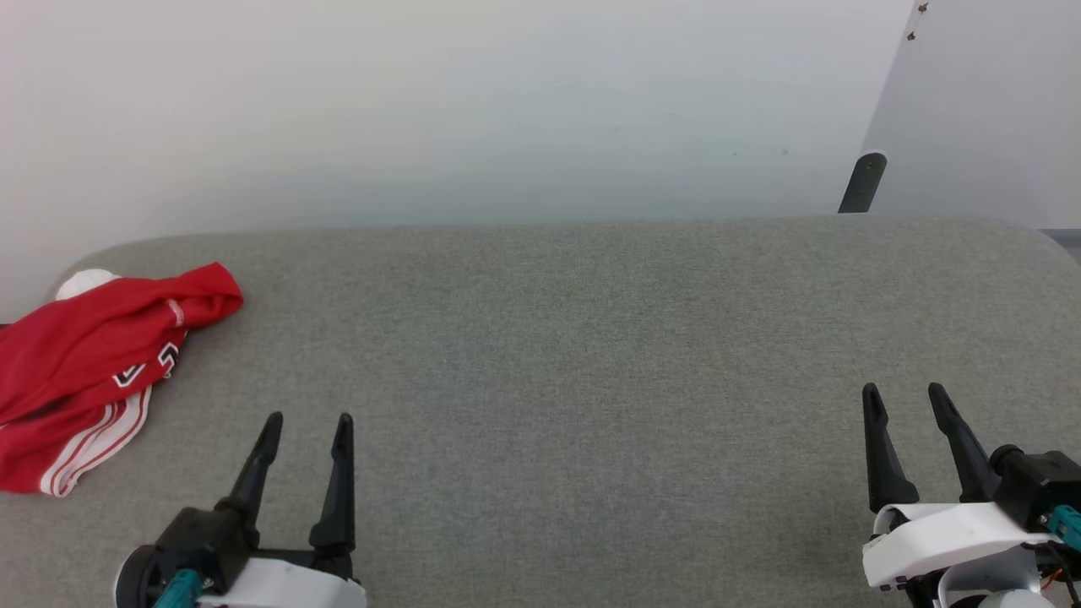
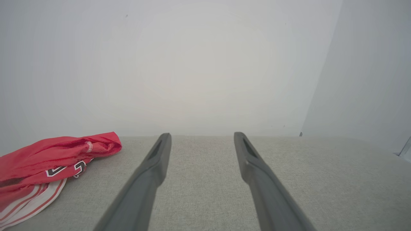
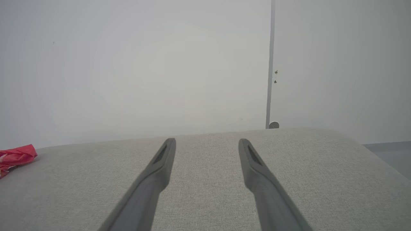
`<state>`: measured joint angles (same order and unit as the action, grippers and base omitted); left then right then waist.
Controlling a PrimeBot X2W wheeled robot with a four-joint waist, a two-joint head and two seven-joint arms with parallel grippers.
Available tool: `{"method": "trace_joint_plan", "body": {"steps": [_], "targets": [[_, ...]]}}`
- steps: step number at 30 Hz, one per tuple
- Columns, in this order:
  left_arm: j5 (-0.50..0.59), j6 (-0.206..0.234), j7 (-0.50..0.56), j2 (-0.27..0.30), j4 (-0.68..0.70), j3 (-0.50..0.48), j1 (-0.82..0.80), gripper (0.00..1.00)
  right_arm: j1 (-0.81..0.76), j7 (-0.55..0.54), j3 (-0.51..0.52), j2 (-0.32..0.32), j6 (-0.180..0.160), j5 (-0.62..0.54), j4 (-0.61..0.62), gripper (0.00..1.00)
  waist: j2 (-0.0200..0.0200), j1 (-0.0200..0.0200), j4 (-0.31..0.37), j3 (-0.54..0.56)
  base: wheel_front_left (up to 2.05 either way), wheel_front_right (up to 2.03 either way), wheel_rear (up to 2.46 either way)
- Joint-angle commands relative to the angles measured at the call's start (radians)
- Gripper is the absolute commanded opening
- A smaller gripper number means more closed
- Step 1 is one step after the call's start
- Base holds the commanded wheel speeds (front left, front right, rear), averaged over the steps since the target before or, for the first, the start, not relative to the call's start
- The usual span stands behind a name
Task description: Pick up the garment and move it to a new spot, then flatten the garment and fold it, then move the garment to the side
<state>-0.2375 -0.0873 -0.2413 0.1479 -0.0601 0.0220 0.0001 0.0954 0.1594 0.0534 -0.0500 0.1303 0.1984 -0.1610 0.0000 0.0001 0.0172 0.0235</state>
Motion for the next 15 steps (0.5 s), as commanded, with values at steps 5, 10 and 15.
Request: {"method": "trace_joint_plan", "body": {"steps": [5,10,15], "targets": [[0.049,-0.009,-0.016,-0.006,0.009,-0.009,0.008,1.00,0.004,0.011,0.001,-0.001,0.001,-0.054,0.014,1.00,0.0000,-0.0001,0.003,0.001,0.00,0.00,0.00],[0.074,-0.016,-0.025,-0.010,0.014,-0.014,0.011,1.00,0.005,0.016,0.001,-0.001,0.001,-0.084,0.018,1.00,0.0000,-0.0001,0.006,0.001,0.00,0.00,0.00],[0.064,-0.022,-0.024,-0.016,0.007,-0.020,0.012,1.00,0.001,0.012,0.002,-0.001,0.001,-0.082,0.019,1.00,0.0000,-0.0001,0.007,0.002,0.00,0.00,0.00]]}}
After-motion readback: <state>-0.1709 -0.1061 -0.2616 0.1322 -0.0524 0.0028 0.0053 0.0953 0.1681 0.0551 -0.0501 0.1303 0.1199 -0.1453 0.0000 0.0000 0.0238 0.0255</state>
